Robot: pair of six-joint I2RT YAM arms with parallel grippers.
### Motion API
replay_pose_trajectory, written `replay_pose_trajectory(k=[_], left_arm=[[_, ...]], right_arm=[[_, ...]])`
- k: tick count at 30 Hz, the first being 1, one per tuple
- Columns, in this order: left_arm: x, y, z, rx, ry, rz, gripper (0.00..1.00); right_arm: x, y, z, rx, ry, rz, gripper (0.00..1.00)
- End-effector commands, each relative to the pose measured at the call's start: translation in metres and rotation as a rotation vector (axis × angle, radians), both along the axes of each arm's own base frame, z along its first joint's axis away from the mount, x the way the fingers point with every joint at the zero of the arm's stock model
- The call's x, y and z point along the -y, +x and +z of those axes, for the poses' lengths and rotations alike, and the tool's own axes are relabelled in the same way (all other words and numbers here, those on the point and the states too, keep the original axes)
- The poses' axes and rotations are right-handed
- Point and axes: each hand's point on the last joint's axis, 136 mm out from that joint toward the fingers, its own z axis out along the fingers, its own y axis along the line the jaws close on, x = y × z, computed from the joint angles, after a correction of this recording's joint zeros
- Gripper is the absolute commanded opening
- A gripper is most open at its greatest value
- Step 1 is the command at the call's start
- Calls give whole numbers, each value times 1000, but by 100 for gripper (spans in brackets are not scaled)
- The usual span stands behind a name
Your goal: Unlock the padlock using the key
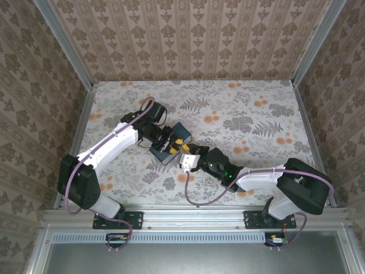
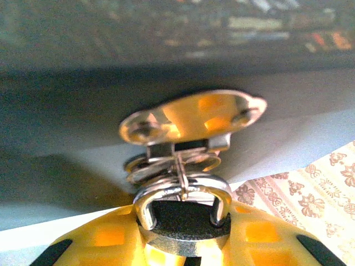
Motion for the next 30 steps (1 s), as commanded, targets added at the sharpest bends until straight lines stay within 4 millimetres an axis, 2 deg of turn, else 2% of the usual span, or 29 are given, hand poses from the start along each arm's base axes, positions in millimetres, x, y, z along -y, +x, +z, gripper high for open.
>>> replay_pose_trajectory(k=[1, 9, 14, 18, 30], left_arm=[[3, -3, 17, 23, -55, 1, 15], [5, -3, 16, 22, -55, -2, 15], [7, -4, 15, 20, -56, -3, 15], [7, -4, 15, 17, -55, -2, 15], [9, -5, 14, 16, -55, -6, 15]], right_arm=[[-11, -2, 31, 48, 55, 34, 22], [-13, -6, 31, 37, 49, 44, 19], [-17, -11, 32, 30, 48, 58, 12], [-19, -14, 33, 31, 52, 63, 17], [-29, -20, 51, 80, 78, 90, 23]])
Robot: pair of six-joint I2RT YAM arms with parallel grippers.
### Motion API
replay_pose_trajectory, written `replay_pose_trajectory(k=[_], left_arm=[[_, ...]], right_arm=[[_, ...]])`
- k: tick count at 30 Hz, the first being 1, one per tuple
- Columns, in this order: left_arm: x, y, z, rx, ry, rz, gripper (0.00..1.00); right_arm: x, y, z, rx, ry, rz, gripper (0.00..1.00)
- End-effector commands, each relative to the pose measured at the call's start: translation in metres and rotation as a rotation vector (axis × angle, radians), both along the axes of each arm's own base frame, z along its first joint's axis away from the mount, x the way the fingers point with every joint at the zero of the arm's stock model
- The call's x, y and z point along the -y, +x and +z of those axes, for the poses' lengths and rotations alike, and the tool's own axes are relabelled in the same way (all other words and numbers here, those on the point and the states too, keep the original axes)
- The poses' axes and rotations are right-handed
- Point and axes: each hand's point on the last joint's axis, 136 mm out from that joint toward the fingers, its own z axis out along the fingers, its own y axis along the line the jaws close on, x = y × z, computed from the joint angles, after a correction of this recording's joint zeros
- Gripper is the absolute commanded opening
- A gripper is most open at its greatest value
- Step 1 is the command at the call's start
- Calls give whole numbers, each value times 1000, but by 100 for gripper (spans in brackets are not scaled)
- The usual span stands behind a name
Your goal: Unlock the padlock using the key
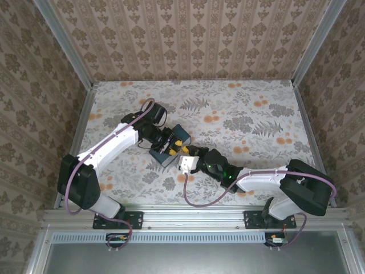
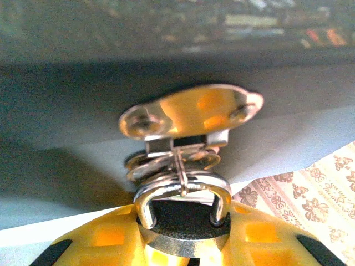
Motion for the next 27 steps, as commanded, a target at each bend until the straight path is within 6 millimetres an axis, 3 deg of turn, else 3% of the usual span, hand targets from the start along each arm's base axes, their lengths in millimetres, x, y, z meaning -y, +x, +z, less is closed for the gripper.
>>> replay_pose_trajectory(k=[1, 5, 9, 15, 22, 27], left_arm=[[11, -1, 19, 39, -69, -14, 15], [10, -1, 19, 40, -69, -13, 15], [10, -2, 20, 43, -68, -13, 15], [9, -1, 22, 50, -73, -8, 15], [11, 0, 24, 62, -91, -3, 14], [10, -1, 25, 64, -99, 0, 14]], right_arm=[[-27, -14, 53, 88, 124, 95, 24], [-30, -16, 55, 97, 120, 102, 24], [-30, -15, 51, 92, 107, 99, 17], [-22, -8, 42, 78, 88, 60, 15], [-16, 1, 46, 13, 146, 19, 1], [-12, 10, 42, -19, 201, -42, 0]])
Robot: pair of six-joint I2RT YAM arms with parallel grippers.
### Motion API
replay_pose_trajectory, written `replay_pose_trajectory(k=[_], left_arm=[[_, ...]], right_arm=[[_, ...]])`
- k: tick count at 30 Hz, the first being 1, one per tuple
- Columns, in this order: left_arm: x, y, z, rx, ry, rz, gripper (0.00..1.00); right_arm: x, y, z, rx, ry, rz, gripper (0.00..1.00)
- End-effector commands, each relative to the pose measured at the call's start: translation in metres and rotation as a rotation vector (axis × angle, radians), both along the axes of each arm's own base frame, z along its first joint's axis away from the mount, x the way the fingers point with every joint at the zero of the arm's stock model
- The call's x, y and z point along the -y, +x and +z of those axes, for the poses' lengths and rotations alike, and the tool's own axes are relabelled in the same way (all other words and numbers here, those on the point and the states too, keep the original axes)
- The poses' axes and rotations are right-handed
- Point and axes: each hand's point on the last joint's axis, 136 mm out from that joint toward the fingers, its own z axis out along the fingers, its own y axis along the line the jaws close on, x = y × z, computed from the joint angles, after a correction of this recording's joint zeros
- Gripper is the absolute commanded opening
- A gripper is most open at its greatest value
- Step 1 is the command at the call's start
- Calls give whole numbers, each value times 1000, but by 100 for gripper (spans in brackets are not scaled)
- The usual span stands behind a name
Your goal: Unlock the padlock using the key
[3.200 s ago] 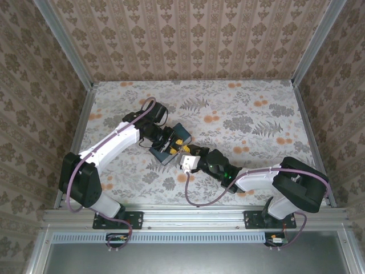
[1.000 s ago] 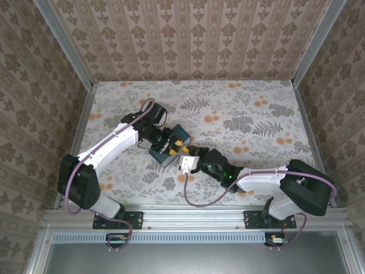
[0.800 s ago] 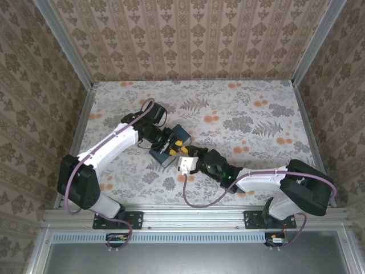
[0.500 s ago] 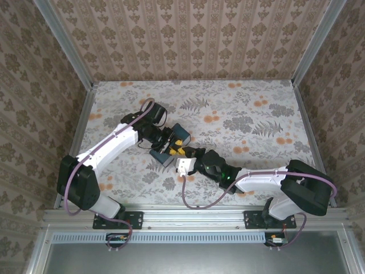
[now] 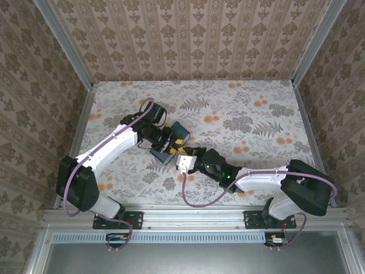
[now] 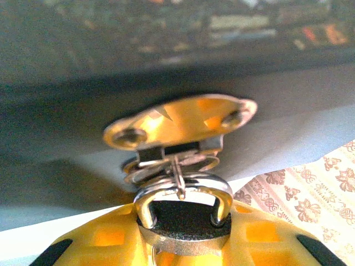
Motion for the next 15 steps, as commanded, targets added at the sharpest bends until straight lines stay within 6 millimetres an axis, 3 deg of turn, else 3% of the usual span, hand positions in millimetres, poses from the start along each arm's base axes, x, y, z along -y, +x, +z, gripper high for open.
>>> replay_pose_trajectory(k=[1, 8, 15], left_arm=[[8, -7, 21, 16, -81, -18, 15], [4, -6, 22, 21, -73, -9, 15], [4, -6, 21, 20, -77, -7, 15]], right_arm=[[-2, 14, 32, -1, 156, -63, 0], [14, 24, 47, -182, 387, -146, 0], [19, 27, 35, -377, 541, -191, 0]])
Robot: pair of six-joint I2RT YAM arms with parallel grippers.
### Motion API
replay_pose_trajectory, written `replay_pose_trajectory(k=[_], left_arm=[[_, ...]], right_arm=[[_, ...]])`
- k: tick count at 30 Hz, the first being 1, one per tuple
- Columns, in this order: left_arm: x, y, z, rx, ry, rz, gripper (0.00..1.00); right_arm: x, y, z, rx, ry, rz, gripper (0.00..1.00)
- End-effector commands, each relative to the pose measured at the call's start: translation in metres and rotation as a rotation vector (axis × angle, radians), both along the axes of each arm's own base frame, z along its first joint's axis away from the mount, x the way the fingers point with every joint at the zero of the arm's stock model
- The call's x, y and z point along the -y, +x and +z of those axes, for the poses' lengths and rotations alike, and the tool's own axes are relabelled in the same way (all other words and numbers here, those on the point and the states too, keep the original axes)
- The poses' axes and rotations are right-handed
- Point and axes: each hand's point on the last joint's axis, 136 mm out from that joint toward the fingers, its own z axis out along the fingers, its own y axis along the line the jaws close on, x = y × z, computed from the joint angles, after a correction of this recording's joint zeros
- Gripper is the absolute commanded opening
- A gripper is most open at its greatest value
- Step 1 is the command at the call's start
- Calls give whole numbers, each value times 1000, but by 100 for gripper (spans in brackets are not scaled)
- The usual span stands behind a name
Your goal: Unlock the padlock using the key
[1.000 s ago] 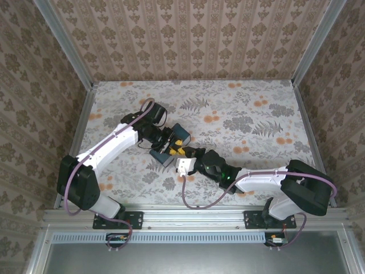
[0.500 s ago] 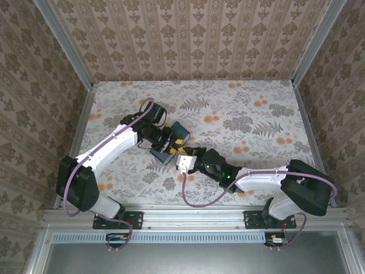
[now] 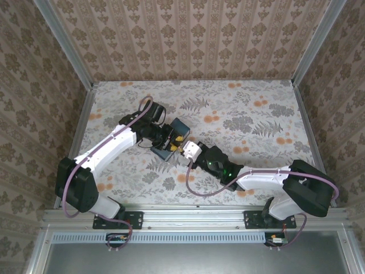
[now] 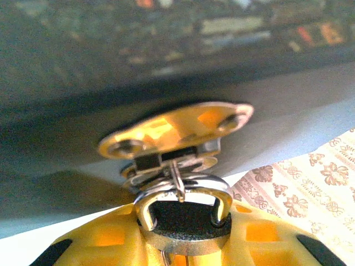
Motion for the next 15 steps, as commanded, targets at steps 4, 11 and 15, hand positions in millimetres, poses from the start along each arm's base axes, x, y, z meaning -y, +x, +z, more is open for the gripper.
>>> replay_pose_trajectory(k=[4, 11, 15], left_arm=[[0, -15, 13, -29, -48, -20, 15], [-2, -13, 14, -24, -49, -18, 15], [-3, -13, 15, -22, -53, -18, 15]], right_arm=[[19, 18, 21, -100, 169, -93, 0], [24, 1, 22, 18, 24, 51, 24], [31, 2, 15, 104, -83, 50, 29]])
